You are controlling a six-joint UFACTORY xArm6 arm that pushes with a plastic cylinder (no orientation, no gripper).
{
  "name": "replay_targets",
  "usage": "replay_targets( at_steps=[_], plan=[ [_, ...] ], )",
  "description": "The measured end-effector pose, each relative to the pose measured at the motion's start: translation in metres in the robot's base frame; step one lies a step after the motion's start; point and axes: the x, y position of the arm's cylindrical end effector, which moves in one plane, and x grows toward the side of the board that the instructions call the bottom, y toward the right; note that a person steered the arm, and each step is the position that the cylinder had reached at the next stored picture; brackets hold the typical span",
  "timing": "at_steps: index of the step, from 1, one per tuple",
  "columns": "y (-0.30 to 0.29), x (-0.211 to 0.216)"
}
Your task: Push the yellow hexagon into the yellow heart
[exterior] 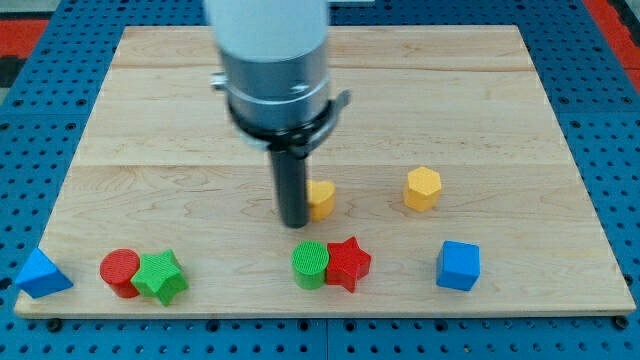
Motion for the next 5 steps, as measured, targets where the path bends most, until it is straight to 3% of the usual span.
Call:
replay_targets(
  at_steps=[1, 2, 3, 4, 5],
  plan=[
    [0.055, -0.030],
    [0.042, -0.009],
    [0.071, 0.019],
    [0.137, 0.007],
    [0.146, -0.028]
  ],
)
